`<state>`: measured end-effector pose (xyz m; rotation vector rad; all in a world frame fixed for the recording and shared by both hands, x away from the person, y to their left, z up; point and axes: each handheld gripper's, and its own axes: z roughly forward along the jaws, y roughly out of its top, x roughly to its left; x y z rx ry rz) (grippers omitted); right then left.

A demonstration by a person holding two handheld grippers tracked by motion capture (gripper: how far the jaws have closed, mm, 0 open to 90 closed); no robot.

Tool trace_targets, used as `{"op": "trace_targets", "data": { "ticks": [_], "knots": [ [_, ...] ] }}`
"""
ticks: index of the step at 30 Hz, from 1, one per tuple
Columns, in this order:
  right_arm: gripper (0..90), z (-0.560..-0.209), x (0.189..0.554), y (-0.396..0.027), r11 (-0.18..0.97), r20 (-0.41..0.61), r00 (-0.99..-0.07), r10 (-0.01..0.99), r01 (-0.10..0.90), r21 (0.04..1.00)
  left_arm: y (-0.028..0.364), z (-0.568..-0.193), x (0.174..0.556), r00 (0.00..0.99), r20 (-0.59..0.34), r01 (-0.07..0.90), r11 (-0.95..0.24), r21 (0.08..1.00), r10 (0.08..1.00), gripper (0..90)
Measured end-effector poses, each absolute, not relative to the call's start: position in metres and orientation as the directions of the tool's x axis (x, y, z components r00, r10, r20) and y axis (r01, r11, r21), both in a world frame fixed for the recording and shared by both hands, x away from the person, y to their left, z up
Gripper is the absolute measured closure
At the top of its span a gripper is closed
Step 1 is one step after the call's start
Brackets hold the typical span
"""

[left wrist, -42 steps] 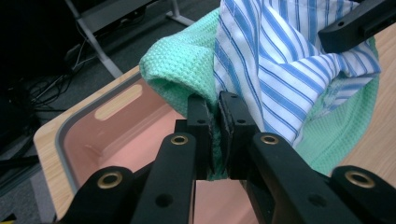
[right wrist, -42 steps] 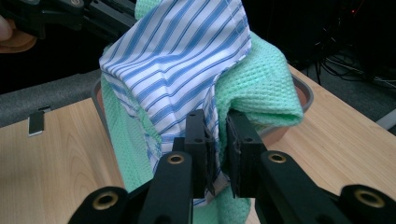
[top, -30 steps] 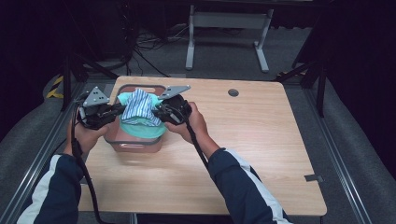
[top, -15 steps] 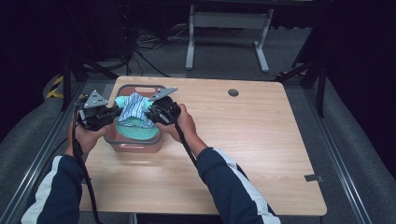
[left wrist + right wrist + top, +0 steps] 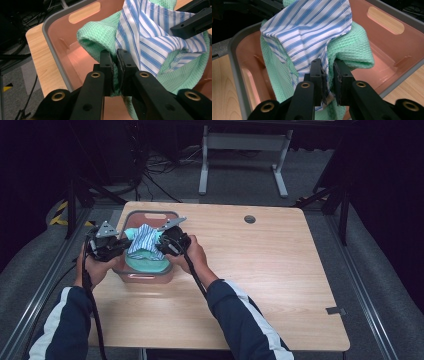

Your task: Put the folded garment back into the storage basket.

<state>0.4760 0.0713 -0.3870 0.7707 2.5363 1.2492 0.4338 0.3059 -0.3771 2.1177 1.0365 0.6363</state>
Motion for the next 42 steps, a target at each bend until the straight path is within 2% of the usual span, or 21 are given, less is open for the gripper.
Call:
{"op": "trace_targets", "data": {
  "ticks": [8,11,21,27,36,38,40,42],
  "knots": [
    [78.1,-0.395,0.478,0.071,0.522,0.042,-0.844,0.534,0.369,0.769,0.302,-0.385,0.437,0.560,0.136,0.492,-0.460,0.739,0.817,82.6],
    [74.9,-0.397,0.478,0.071,0.528,0.039,-0.841,0.540,0.375,0.762,0.302,-0.384,0.437,0.540,0.148,0.501,-0.459,0.734,0.828,79.7],
    [71.3,-0.393,0.474,0.066,0.539,0.023,-0.839,0.544,0.370,0.757,0.295,-0.380,0.432,0.567,0.172,0.462,-0.483,0.744,0.806,75.0],
    [67.6,-0.390,0.469,0.057,0.555,-0.014,-0.849,0.528,0.334,0.762,0.289,-0.370,0.420,0.586,0.177,0.418,-0.483,0.770,0.790,70.7],
    [53.2,-0.365,0.459,0.023,0.553,-0.074,-0.850,0.522,0.272,0.787,0.276,-0.352,0.394,0.603,0.199,0.361,-0.486,0.796,0.773,48.6],
    [49.8,-0.360,0.457,0.015,0.551,-0.089,-0.843,0.531,0.263,0.792,0.271,-0.350,0.389,0.626,0.201,0.355,-0.505,0.787,0.753,47.5],
    [44.5,-0.356,0.455,0.008,0.556,-0.110,-0.834,0.541,0.257,0.790,0.267,-0.350,0.385,0.629,0.209,0.354,-0.515,0.780,0.749,42.3],
    [42.9,-0.353,0.453,0.001,0.571,-0.133,-0.827,0.546,0.252,0.782,0.262,-0.351,0.382,0.629,0.223,0.366,-0.537,0.760,0.745,37.5]
  ]
}}
